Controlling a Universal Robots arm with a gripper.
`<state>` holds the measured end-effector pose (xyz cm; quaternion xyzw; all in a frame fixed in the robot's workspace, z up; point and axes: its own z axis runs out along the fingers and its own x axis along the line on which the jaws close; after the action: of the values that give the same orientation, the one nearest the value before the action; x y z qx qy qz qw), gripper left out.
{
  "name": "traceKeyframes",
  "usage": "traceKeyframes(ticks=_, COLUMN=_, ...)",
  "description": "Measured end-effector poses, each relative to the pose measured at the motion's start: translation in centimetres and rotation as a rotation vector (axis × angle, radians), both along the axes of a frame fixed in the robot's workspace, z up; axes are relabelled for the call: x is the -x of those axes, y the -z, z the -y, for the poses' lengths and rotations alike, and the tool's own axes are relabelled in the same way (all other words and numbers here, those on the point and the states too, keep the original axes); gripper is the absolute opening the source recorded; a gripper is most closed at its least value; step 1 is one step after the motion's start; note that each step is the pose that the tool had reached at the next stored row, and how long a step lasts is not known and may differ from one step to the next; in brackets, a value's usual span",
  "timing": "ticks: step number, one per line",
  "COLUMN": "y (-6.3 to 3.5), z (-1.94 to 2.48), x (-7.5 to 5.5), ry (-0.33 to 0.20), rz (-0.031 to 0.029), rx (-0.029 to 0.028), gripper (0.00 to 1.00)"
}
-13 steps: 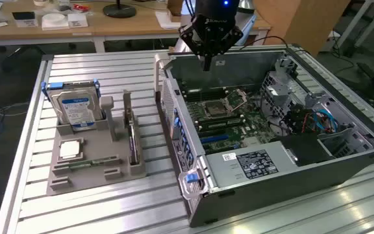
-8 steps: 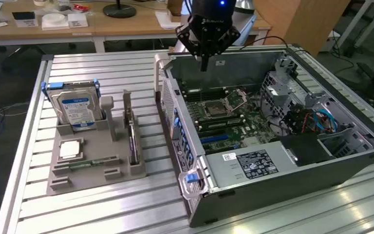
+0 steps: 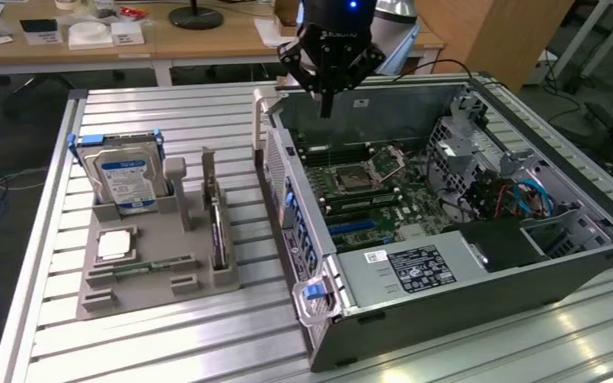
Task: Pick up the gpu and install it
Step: 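Reach for the gpu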
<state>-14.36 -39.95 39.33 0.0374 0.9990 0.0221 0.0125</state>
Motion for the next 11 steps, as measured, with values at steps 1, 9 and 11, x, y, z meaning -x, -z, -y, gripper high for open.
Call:
traceKeyframes(ticks=1, y=0.0, z=0.0, x=0.1, ry=0.0, rz=0.0, rx=0.0, gripper=0.11)
traceKeyframes(ticks=9, y=0.0, z=0.0, x=1.3, ry=0.0, rz=0.0, rx=0.0, gripper=0.11)
traceKeyframes(ticks=11, y=0.0, z=0.0, x=1.6, ry=0.0, rz=0.0, rx=0.0, gripper=0.11)
